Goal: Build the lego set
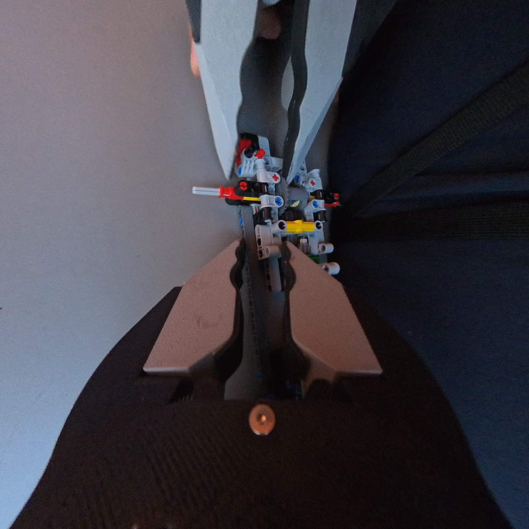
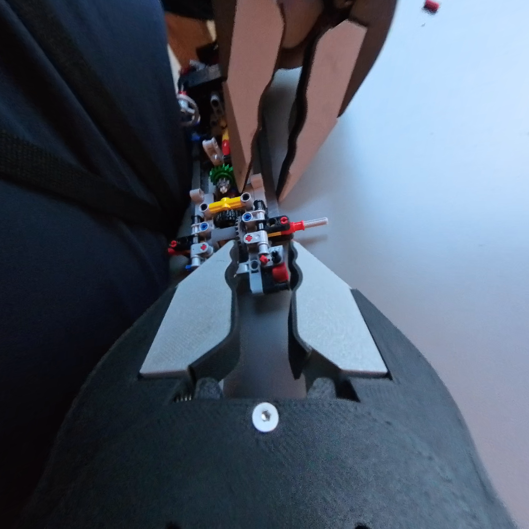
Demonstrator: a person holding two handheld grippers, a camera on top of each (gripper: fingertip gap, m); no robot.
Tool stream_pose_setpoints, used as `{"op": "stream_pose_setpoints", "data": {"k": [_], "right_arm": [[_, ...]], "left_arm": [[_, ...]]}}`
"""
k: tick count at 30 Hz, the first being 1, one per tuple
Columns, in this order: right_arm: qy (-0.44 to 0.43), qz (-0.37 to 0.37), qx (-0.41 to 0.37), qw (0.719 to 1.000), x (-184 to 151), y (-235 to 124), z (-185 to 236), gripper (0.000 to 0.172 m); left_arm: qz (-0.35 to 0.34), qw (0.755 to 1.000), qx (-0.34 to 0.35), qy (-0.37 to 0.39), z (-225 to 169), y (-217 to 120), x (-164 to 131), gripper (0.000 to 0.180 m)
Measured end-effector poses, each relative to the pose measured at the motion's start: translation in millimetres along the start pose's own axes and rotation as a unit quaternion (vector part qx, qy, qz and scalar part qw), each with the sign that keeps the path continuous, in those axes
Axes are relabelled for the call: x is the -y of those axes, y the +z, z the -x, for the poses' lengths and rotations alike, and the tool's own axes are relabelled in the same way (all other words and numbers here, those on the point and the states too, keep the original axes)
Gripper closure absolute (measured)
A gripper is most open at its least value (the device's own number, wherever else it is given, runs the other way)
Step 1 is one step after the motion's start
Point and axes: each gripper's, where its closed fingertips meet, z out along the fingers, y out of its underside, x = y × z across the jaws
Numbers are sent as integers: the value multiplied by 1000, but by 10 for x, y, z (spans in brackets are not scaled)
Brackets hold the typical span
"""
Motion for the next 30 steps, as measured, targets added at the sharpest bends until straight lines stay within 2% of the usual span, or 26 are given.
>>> {"op": "stream_pose_setpoints", "data": {"k": [4,8,10,12,16,21,25,29,30], "right_arm": [[28,-36,-18,999,28,-173,-92,133],[6,-5,-24,1000,-134,-196,-93,133],[-19,11,-16,1000,-166,-166,-42,142],[-63,21,-42,997,-180,-154,-77,148],[-120,28,-57,991,-183,-139,-62,149],[-116,36,-43,992,-190,-133,-71,149],[-105,24,-62,992,-144,-154,-216,149],[-55,6,-114,992,-87,-297,-587,147],[-49,-6,-145,988,-69,-367,-697,138]], "left_arm": [[-5,1000,1,-7,5,-10,-7,157],[-4,1000,7,-5,5,-8,-6,157],[-5,1000,10,-6,3,-5,-6,157],[-7,1000,11,-11,-3,-3,-8,157],[-6,1000,14,-8,-25,1,-27,157],[-2,1000,4,-12,-11,-11,-29,157],[-5,1000,18,-11,128,-88,19,158],[-16,998,54,-1,401,-182,184,158],[-15,998,60,5,461,-195,227,157]]}}
